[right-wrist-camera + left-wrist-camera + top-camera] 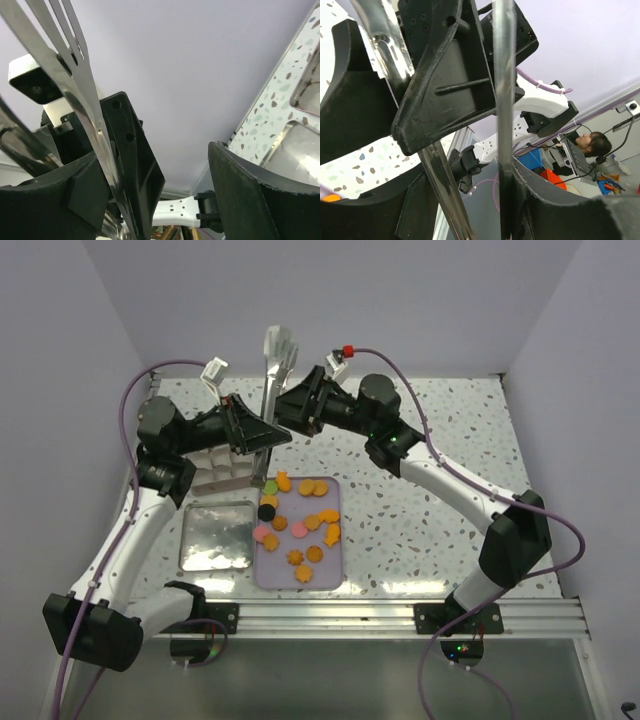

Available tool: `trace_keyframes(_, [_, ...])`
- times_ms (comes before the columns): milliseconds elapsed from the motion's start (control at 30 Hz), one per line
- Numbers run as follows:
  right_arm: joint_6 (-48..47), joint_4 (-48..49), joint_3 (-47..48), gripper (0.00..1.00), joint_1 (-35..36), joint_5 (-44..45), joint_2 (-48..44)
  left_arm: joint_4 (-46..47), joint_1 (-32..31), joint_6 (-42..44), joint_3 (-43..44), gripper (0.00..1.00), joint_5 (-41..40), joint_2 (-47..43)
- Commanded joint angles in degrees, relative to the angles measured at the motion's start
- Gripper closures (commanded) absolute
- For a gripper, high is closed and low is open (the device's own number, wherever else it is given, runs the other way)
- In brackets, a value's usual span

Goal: Pack the cookies

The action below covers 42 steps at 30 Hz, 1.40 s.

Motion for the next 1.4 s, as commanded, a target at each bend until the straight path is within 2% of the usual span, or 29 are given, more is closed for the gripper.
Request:
trace_keyframes(0, [-5.02, -5.23, -2.34, 0.23, -0.96, 2.84, -5.36, -1.05, 0.05, 2.89, 3.65, 0.47, 0.94, -0.64])
trace_keyframes(200, [-7.21, -10.84, -9.62, 0.19, -7.02, 1.53, -13.87, -8.06, 2.24, 6.92, 4.52, 0.49, 1.12, -0.73])
trace_keyframes(233, [-7.39, -11.81, -10.86, 0.12, -8.51, 1.44, -15.72, -9.74, 2.51, 7.98, 4.87, 0.49, 0.68, -0.73])
trace_keyframes(333, [-9.05, -16.64, -14.48, 0.01, -15.62, 1.26, -22.05, -16.76, 2.69, 12.29, 6.02, 0.49, -1.24, -0.64])
trace_keyframes(400, [-12.48, -22.41, -14.40, 0.01, -17.66, 0.83, -24.16, -21.33, 2.78, 16.92, 6.98, 0.49, -2.39, 0.14])
trace_keyframes(467, [-17.11, -26.66, -13.17, 0.01, -18.98, 0.56, -25.75, -32.65, 2.78, 22.37, 10.30, 0.50, -6.68, 1.20])
trace_keyframes(500, [-18.71, -31.11, -11.77, 0.01, -18.98, 0.73, -26.10, -42.27, 2.69, 28.50, 11.63, 0.50, -9.14, 2.33])
trace_keyframes(533, [-20.12, -33.33, -10.97, 0.01, -18.90, 1.17, -26.63, -46.89, 2.60, 31.43, 13.91, 0.50, -15.08, 2.87])
trace_keyframes(600, [-23.38, -39.38, -9.22, 0.01, -18.98, 2.14, -27.16, -57.42, 1.55, 37.84, 15.07, 0.50, -22.05, 3.66])
trace_keyframes(633, [-24.26, -41.42, -8.69, 0.01, -18.98, 2.75, -27.94, -59.83, 1.20, 39.00, 14.64, 0.50, -28.26, 3.58])
trace_keyframes(700, [-26.46, -45.37, -8.15, 0.01, -18.98, 4.07, -28.91, -65.01, 0.76, 40.50, 13.24, 0.51, -33.22, 3.14])
trace_keyframes(733, [-26.99, -46.70, -7.98, 0.01, -18.90, 4.42, -29.61, -66.52, 0.76, 40.51, 11.31, 0.51, -37.25, 2.96])
trace_keyframes(833, [-29.18, -50.40, -8.15, 0.01, -18.98, 4.60, -30.50, -69.95, 0.41, 40.77, 6.83, 0.53, -41.23, 2.08])
trace_keyframes(1033, [-32.17, -54.89, -9.91, 0.01, -18.98, 4.87, -32.52, -70.58, -3.90, 39.63, 1.02, 0.50, -45.98, 1.73])
trace_keyframes(1367, [-34.81, -59.63, -10.09, 0.01, -18.99, 5.57, -34.37, -69.52, -14.71, 33.40, 1.98, 0.49, -55.30, 10.25])
